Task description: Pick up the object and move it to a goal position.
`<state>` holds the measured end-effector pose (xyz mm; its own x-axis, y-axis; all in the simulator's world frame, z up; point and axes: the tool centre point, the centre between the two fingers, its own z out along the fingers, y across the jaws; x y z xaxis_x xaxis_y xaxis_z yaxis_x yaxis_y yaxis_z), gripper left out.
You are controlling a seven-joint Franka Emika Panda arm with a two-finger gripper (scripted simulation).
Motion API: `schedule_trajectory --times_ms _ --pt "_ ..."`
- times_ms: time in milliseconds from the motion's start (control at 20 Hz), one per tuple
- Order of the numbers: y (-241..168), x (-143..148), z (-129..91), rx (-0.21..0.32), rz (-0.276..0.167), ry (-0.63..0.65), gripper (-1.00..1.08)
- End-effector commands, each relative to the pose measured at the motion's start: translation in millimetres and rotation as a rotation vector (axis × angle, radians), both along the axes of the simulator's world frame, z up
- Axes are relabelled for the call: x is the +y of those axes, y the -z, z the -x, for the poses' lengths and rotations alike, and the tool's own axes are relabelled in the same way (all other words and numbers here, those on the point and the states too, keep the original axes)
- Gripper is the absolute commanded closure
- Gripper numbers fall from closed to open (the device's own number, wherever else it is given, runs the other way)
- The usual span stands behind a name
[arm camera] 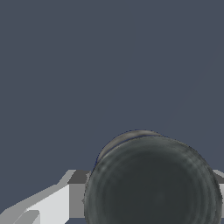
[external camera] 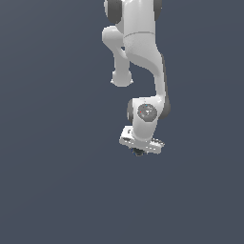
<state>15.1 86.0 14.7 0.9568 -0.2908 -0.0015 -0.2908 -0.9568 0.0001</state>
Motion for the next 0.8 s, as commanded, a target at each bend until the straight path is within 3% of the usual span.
schedule_trajectory --times_ms 0,400,750 --pt "-3 1 1 -0.001 0.0 0.0 1.08" --pt "-32 14 13 -0.001 0.0 0.0 1.08" --pt "-82 37 35 -0.001 0.0 0.0 1.08"
